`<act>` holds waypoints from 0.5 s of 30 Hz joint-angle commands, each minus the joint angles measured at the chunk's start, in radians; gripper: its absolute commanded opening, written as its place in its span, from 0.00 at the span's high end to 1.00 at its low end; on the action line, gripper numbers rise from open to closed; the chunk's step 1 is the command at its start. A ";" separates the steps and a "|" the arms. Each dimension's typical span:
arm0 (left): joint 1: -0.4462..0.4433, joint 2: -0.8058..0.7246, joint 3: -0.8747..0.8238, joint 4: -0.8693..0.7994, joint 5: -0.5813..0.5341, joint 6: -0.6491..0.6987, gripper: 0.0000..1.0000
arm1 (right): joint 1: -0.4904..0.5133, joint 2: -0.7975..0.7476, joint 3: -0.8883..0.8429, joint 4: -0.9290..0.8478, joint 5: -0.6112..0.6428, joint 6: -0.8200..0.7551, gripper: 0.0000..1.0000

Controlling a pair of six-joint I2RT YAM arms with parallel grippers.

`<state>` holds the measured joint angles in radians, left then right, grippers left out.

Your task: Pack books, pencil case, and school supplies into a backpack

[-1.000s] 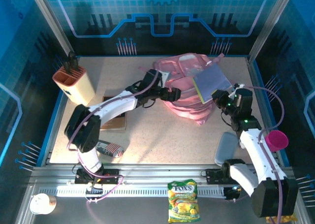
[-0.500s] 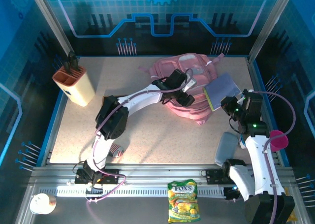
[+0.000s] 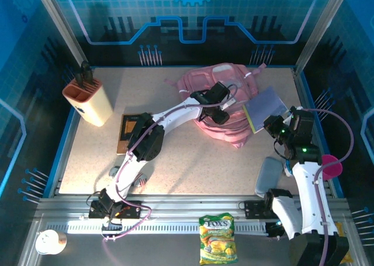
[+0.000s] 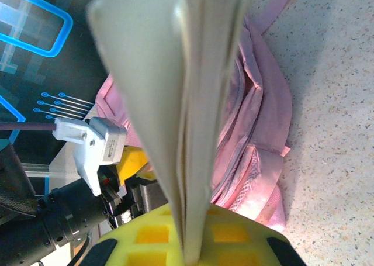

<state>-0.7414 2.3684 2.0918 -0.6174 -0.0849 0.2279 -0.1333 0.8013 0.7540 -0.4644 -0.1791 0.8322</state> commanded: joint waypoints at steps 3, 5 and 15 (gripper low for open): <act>-0.014 -0.075 -0.053 0.065 -0.050 -0.041 0.61 | -0.022 -0.011 0.057 -0.034 0.060 -0.045 1.00; -0.015 -0.108 -0.085 0.103 -0.066 -0.051 0.69 | -0.028 -0.016 0.076 -0.066 0.099 -0.069 1.00; -0.007 -0.204 -0.135 0.167 -0.085 -0.101 0.93 | -0.040 -0.071 0.119 -0.195 0.289 -0.136 1.00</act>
<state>-0.7582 2.2509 1.9713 -0.4919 -0.1463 0.1730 -0.1547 0.7486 0.8398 -0.6201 0.0368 0.7322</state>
